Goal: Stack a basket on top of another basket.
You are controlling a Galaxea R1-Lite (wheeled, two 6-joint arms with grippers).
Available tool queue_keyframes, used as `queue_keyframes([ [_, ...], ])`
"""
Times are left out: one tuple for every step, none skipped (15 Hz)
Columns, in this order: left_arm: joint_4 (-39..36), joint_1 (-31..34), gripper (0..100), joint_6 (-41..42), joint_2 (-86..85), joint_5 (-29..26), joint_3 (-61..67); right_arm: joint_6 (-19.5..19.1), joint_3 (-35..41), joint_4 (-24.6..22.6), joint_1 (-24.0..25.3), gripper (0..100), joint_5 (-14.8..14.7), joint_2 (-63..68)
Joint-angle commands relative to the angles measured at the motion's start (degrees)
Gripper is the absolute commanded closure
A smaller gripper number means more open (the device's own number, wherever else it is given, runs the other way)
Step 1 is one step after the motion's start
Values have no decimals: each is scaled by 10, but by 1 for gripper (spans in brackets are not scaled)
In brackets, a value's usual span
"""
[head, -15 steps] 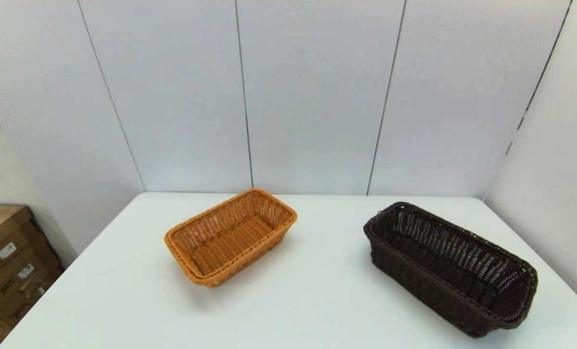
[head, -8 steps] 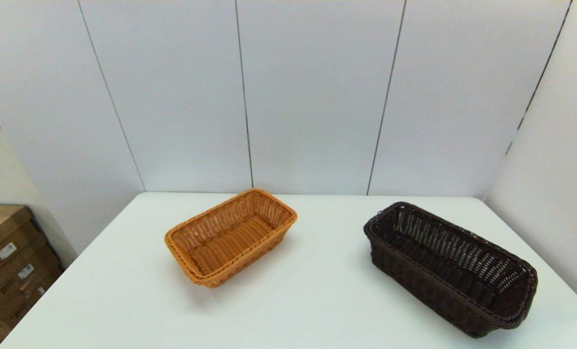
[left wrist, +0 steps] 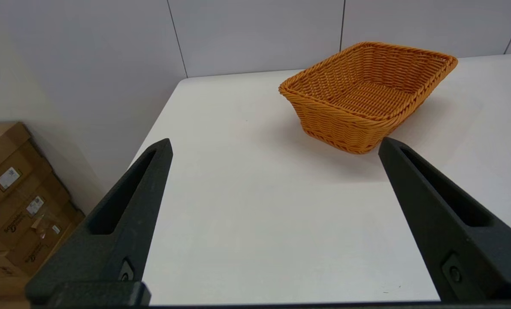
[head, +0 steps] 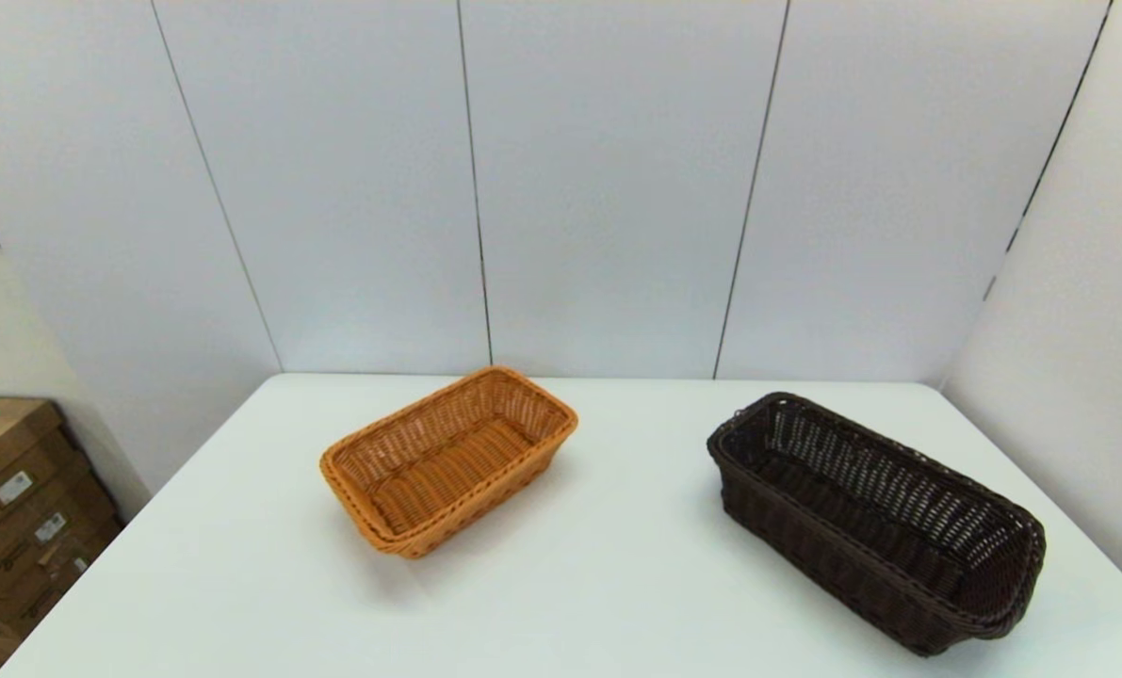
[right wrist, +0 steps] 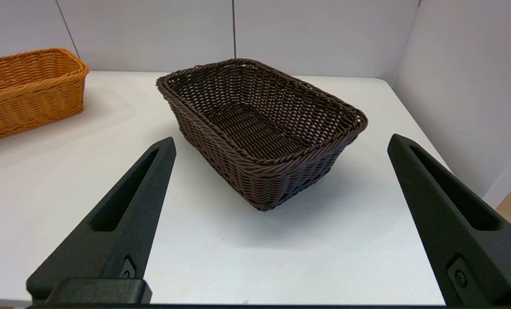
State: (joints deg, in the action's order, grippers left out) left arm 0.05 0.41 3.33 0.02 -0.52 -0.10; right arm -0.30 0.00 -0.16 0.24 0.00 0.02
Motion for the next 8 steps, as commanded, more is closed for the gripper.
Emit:
queue_keyframes([
  [-1, 0, 0, 1, 0, 0, 0, 0, 1, 0, 0, 0, 1, 0],
  [-1, 0, 0, 3, 0, -1, 0, 0, 1, 0, 0, 0, 1, 0],
  [-1, 0, 0, 7, 0, -3, 0, 0, 1, 0, 0, 0, 0, 0],
  [0, 0, 0, 9, 0, -5, 0, 0, 1, 0, 0, 0, 1, 0],
  [5, 0, 0, 10, 0, -11, -3, 0, 1, 0, 0, 0, 0, 0],
  [20, -1, 0, 11, 0, -13, -7, 0, 1, 0, 0, 0, 0, 0],
  [51, -1, 0, 16, 0, -16, -25, 0, 1, 0, 0, 0, 1, 0],
  [89, -2, 0, 17, 1, -20, -48, 0, 1, 0, 0, 0, 0, 0],
])
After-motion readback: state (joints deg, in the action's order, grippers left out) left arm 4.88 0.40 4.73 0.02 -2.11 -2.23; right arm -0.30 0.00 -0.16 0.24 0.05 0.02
